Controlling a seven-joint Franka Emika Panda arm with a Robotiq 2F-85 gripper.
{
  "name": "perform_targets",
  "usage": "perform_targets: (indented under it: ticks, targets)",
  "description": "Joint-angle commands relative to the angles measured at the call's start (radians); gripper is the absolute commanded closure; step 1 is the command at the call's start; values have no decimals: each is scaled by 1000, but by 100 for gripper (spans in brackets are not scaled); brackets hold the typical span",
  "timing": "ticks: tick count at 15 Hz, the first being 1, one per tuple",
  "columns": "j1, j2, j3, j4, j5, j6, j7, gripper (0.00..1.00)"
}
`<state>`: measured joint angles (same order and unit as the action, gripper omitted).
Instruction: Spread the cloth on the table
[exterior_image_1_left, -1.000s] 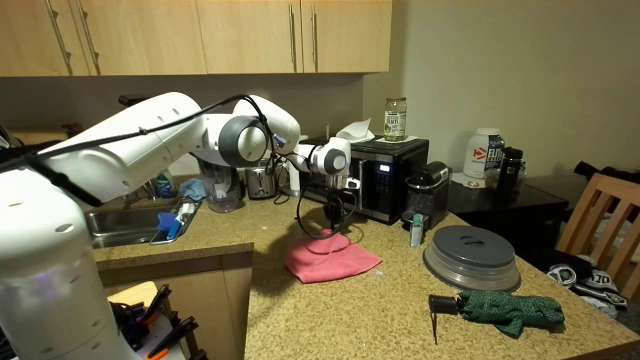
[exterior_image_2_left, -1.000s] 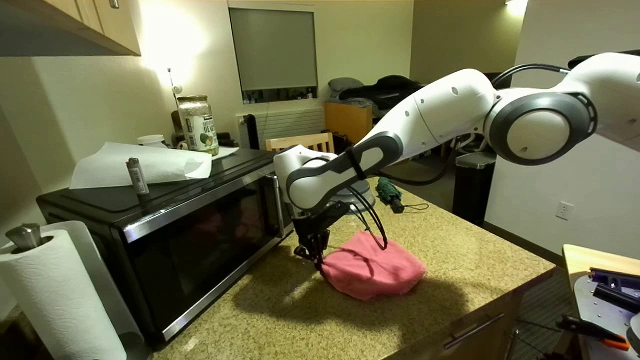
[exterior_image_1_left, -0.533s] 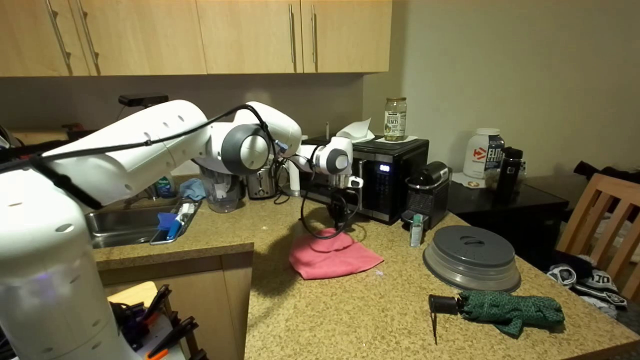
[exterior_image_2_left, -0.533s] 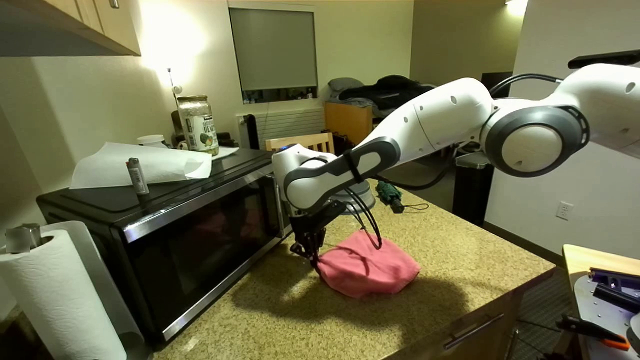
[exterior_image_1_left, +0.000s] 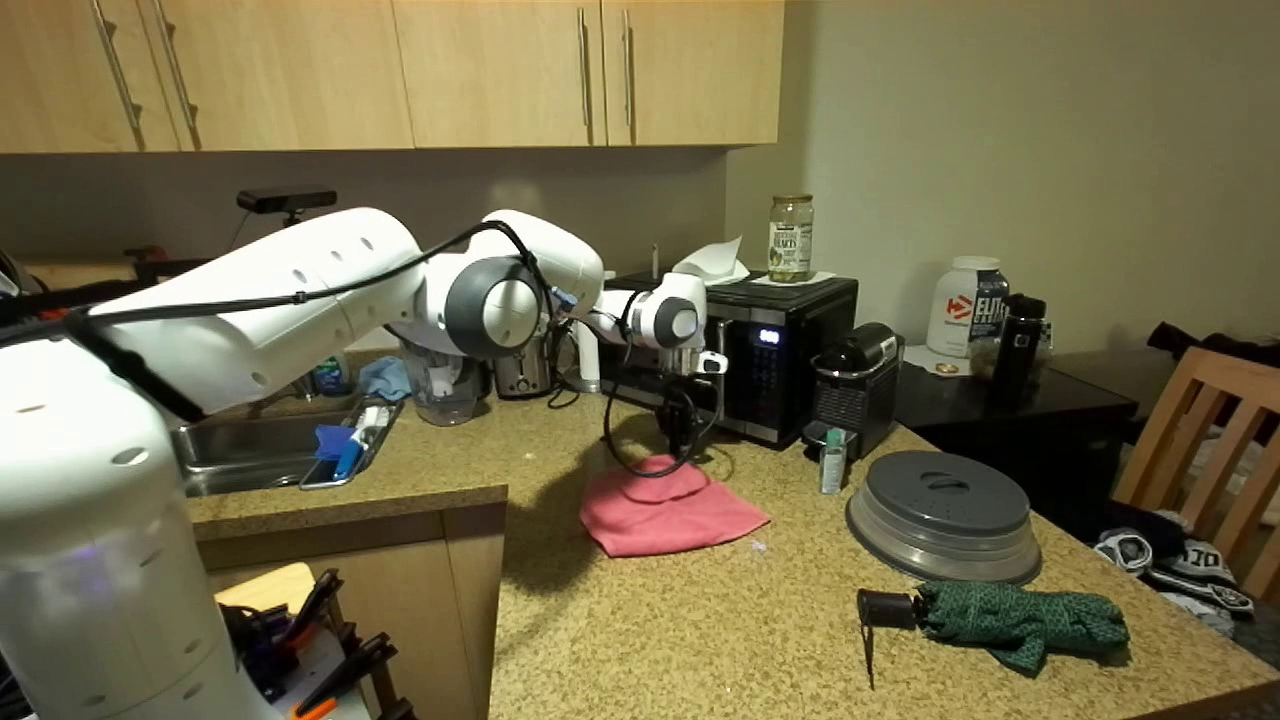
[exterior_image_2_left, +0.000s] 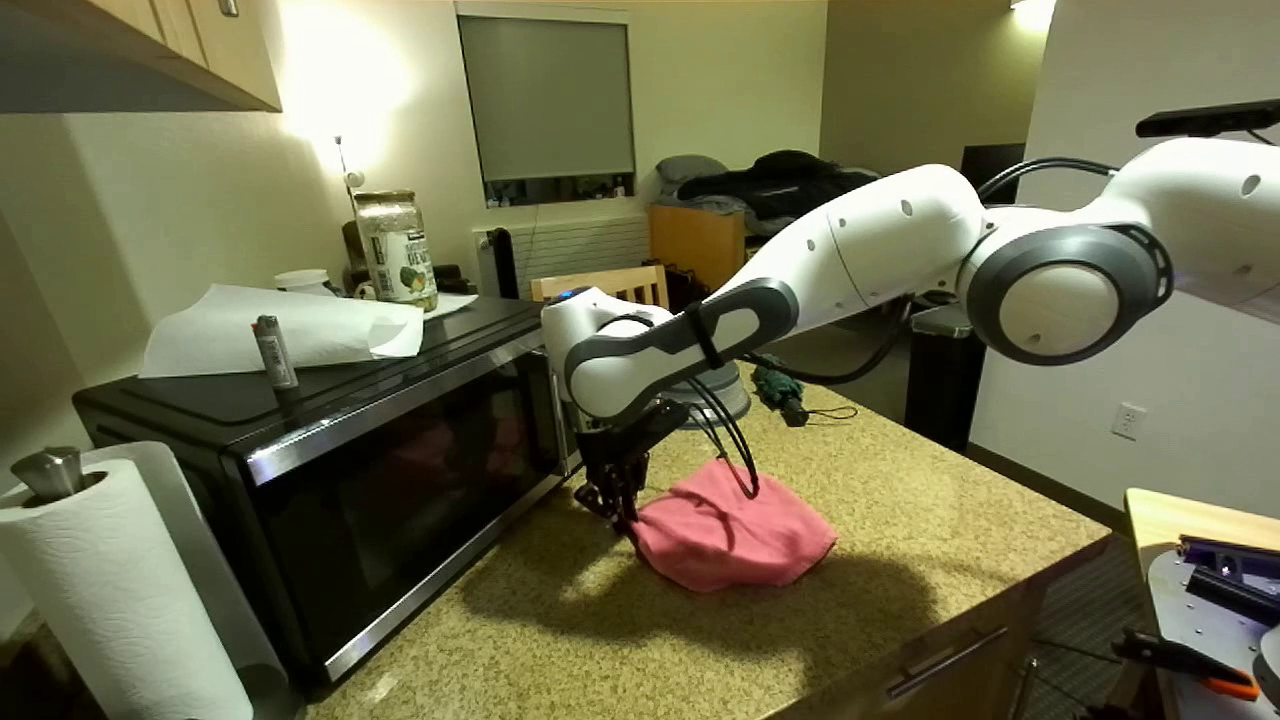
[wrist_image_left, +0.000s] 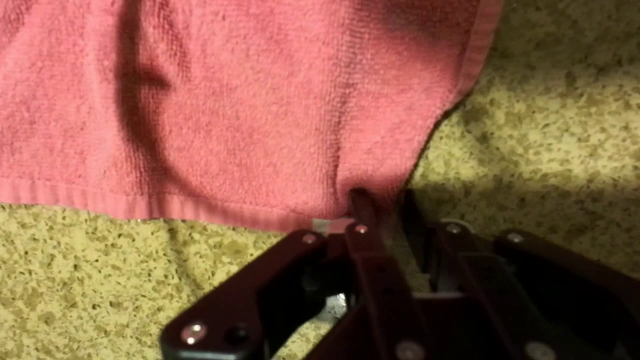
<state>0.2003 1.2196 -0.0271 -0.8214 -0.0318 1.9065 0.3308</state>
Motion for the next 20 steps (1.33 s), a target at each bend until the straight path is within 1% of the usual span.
perform_targets:
  ticks: [1, 2, 7, 8, 9, 10, 11, 14, 15, 17, 20]
  targets:
    - [0, 0, 0, 0, 0, 0, 0, 70]
    - [0, 0, 0, 0, 0, 0, 0, 64]
    - [0, 1, 0, 0, 0, 0, 0, 63]
    - [1, 3, -1, 1, -1, 5, 1, 38]
    - [3, 5, 0, 4, 0, 12, 3, 38]
    - [4, 7, 3, 5, 2, 13, 4, 33]
    - [5, 11, 5, 8, 3, 13, 2, 27]
    - [10, 15, 13, 9, 4, 8, 0, 7]
    - [14, 10, 17, 3, 3, 7, 1, 2]
    - [30, -9, 25, -18, 1, 4, 1, 0]
    - [45, -32, 30, -34, 0, 3, 2, 0]
